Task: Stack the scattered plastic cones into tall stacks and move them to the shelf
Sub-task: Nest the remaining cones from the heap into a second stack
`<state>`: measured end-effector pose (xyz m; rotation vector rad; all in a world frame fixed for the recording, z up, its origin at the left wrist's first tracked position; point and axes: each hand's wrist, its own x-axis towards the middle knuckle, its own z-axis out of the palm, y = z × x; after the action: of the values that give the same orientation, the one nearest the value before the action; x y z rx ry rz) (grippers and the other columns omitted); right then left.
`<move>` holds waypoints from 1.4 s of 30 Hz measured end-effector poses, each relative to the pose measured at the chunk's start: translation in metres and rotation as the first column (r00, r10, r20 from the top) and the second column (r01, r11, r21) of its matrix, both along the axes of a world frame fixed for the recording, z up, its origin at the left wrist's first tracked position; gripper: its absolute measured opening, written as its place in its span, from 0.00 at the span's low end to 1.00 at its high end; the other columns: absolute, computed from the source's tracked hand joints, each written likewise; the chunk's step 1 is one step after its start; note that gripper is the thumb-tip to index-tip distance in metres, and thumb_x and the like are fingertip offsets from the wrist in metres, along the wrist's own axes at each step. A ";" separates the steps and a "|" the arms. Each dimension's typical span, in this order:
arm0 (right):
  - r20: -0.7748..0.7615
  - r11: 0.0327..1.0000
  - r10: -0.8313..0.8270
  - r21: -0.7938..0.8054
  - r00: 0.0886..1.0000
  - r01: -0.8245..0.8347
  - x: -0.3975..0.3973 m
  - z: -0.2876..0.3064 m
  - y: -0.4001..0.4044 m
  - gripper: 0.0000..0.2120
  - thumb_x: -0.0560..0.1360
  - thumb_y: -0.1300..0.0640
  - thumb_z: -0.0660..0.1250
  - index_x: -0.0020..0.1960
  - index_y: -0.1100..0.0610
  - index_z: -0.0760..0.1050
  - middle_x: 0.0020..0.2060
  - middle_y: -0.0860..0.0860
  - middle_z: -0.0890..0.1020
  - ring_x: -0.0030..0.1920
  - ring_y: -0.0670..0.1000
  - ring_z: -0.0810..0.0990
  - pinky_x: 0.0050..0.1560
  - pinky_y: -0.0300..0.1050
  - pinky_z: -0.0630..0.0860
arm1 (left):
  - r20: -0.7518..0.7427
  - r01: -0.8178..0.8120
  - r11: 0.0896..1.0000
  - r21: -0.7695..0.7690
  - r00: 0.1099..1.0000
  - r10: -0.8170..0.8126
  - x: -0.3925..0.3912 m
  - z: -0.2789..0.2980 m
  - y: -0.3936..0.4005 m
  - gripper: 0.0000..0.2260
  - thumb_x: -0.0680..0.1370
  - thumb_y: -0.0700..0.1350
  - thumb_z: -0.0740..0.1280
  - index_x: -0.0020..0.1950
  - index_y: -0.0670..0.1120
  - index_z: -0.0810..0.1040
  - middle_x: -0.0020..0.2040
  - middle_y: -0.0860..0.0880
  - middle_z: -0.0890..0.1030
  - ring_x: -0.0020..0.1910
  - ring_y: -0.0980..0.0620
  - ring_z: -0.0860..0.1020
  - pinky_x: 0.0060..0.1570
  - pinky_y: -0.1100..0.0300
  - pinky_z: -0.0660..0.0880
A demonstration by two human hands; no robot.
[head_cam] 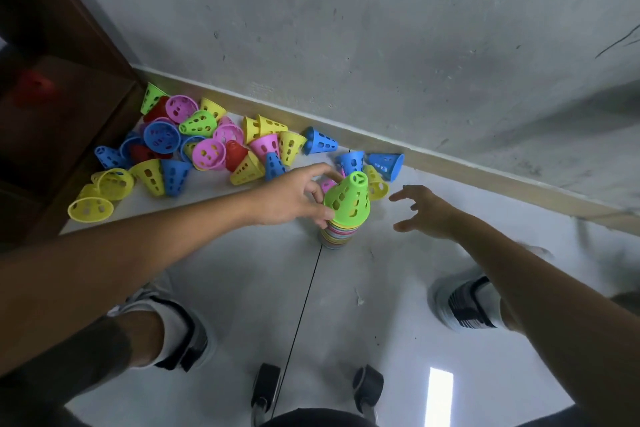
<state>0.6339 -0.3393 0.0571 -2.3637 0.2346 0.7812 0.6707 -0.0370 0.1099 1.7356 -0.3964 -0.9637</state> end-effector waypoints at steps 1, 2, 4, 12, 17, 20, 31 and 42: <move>-0.010 1.000 0.017 -0.026 1.000 -0.017 -0.001 -0.004 -0.001 0.30 0.71 0.59 0.78 0.70 0.50 0.72 0.77 0.52 0.60 0.66 0.55 0.72 0.63 0.46 0.72 | 0.011 0.004 1.000 -0.007 1.000 -0.004 -0.001 -0.002 -0.001 0.23 0.75 0.38 0.75 0.63 0.55 0.71 0.41 0.41 0.82 0.46 0.37 0.85 0.57 0.43 0.80; -0.024 0.999 0.027 -0.043 0.999 -0.028 -0.001 -0.007 -0.002 0.31 0.72 0.59 0.78 0.71 0.50 0.71 0.78 0.52 0.58 0.69 0.56 0.70 0.66 0.48 0.71 | 0.023 0.010 1.000 -0.010 1.000 -0.009 -0.002 -0.004 -0.002 0.23 0.75 0.37 0.75 0.64 0.55 0.71 0.41 0.40 0.81 0.45 0.36 0.84 0.54 0.43 0.81; -0.046 0.997 0.045 -0.057 0.998 -0.047 0.002 -0.014 -0.003 0.33 0.71 0.58 0.78 0.73 0.50 0.69 0.80 0.52 0.56 0.73 0.57 0.68 0.69 0.51 0.70 | 0.058 0.022 1.000 0.008 0.998 -0.023 -0.002 -0.007 -0.002 0.25 0.75 0.37 0.75 0.66 0.54 0.70 0.42 0.38 0.81 0.45 0.36 0.84 0.50 0.44 0.82; -0.078 0.992 0.092 -0.073 0.993 -0.098 0.025 -0.030 -0.003 0.40 0.70 0.60 0.79 0.76 0.50 0.65 0.80 0.51 0.54 0.74 0.57 0.66 0.71 0.53 0.69 | 0.089 0.035 0.991 0.132 0.995 -0.047 0.017 -0.033 0.026 0.30 0.68 0.48 0.81 0.66 0.59 0.72 0.37 0.47 0.81 0.35 0.48 0.79 0.40 0.50 0.76; -0.077 0.994 0.084 -0.070 0.993 -0.090 0.036 -0.042 0.001 0.41 0.69 0.59 0.79 0.77 0.50 0.64 0.80 0.52 0.53 0.74 0.58 0.65 0.71 0.54 0.68 | 0.212 -0.087 0.946 0.312 0.977 0.019 0.041 -0.068 0.055 0.22 0.72 0.51 0.78 0.63 0.54 0.75 0.52 0.51 0.80 0.45 0.54 0.80 0.45 0.59 0.75; -0.105 0.993 0.089 -0.073 0.990 -0.097 0.039 -0.049 0.004 0.41 0.70 0.58 0.79 0.78 0.52 0.63 0.80 0.53 0.56 0.74 0.58 0.66 0.72 0.54 0.68 | 0.303 -0.100 0.880 0.464 0.952 -0.052 0.054 -0.089 0.072 0.24 0.74 0.52 0.76 0.67 0.52 0.74 0.61 0.50 0.74 0.52 0.53 0.77 0.51 0.60 0.75; -0.049 0.996 -0.012 -0.092 0.999 0.008 0.055 -0.055 0.014 0.38 0.71 0.58 0.78 0.76 0.56 0.66 0.74 0.54 0.68 0.68 0.56 0.72 0.67 0.50 0.72 | 0.394 -0.009 0.801 0.598 0.874 -0.284 0.070 -0.111 0.063 0.25 0.77 0.54 0.72 0.72 0.56 0.69 0.78 0.50 0.54 0.73 0.44 0.66 0.70 0.47 0.70; 0.209 0.974 -0.211 -0.032 0.955 0.222 0.064 -0.023 0.020 0.23 0.70 0.58 0.79 0.63 0.57 0.80 0.53 0.56 0.83 0.51 0.56 0.80 0.50 0.42 0.72 | 0.327 0.057 0.754 0.654 0.878 -0.349 0.073 -0.132 0.058 0.21 0.76 0.55 0.72 0.68 0.52 0.76 0.80 0.44 0.52 0.79 0.42 0.56 0.74 0.48 0.64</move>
<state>0.6977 -0.3194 0.0344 -2.3979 0.4245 0.4294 0.7433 0.0214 -0.0221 2.5958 -0.6138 -0.9193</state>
